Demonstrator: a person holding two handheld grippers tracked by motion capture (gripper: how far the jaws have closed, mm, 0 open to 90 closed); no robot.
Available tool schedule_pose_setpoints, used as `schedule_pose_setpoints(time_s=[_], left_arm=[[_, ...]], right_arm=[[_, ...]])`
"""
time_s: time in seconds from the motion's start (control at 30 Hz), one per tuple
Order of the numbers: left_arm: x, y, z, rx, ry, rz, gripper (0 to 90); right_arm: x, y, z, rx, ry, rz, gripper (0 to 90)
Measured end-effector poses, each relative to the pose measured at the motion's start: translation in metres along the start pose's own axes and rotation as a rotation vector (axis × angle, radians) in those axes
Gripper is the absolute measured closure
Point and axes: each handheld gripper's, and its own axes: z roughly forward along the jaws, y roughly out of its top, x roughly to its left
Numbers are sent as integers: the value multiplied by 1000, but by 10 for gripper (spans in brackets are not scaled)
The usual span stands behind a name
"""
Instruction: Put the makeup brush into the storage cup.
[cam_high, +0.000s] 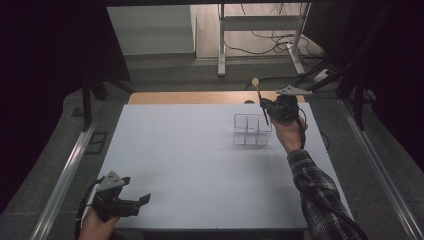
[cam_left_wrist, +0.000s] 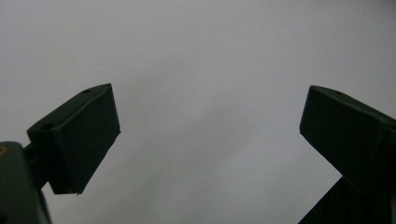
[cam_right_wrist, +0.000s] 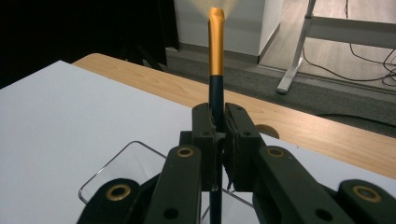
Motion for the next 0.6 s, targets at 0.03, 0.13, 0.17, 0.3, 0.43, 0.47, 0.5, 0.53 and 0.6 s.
schedule_pose_setpoints(time_s=[0.03,0.13,0.17,0.3,0.43,0.47,0.5,0.53,0.6], left_arm=[[0,0,0,0,0,-1,52],[0,0,0,0,-1,-1,52],[0,0,0,0,-1,-2,52],[0,0,0,0,-1,-2,52],[0,0,0,1,-1,-2,53],[0,0,0,1,-1,-2,53],[0,0,0,1,-1,-1,53],[0,0,1,1,-1,-1,53],[0,0,1,1,-1,-1,53]], right_arm=[[0,-1,0,0,0,0,834],[0,-3,2,2,0,0,834],[0,-4,2,5,0,0,834],[-1,-8,3,8,-1,3,834],[-2,-12,5,17,-3,5,834],[-2,-14,5,20,-3,5,834],[-2,-15,6,21,-3,7,834],[-2,-16,6,23,-3,5,834],[-2,-18,7,27,-3,7,834]])
